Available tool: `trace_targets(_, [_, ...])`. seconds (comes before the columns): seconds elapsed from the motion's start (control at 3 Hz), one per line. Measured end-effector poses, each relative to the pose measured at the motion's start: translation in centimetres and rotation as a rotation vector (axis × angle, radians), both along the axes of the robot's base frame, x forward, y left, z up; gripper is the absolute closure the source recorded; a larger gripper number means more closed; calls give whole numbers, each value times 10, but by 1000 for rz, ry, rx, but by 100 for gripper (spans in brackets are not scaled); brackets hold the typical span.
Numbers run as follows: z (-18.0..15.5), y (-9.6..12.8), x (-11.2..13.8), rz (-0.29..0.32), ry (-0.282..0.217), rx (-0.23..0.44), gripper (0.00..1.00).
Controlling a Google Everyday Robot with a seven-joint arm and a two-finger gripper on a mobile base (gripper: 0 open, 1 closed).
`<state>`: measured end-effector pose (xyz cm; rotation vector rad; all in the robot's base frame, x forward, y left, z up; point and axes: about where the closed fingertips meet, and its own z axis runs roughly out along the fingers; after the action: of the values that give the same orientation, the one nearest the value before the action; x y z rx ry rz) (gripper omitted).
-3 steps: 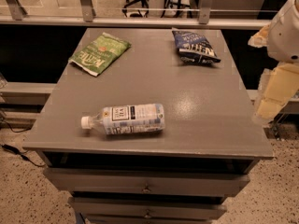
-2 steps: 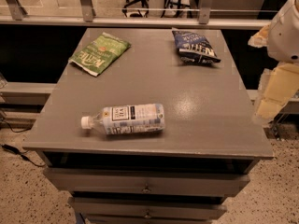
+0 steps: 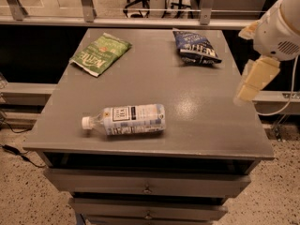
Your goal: Pick blue chip bag
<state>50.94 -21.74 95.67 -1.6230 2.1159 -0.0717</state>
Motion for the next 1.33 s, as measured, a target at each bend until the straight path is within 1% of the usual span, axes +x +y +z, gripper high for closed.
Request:
trace_targets(0.33, [-8, 2, 59, -8, -86, 56, 0])
trace_targets(0.67, [-13, 2, 108, -23, -153, 104, 0])
trace_targets(1.0, [-20, -3, 145, -45, -196, 155, 0])
trace_targets(1.33, [-28, -9, 166, -64, -234, 214, 0])
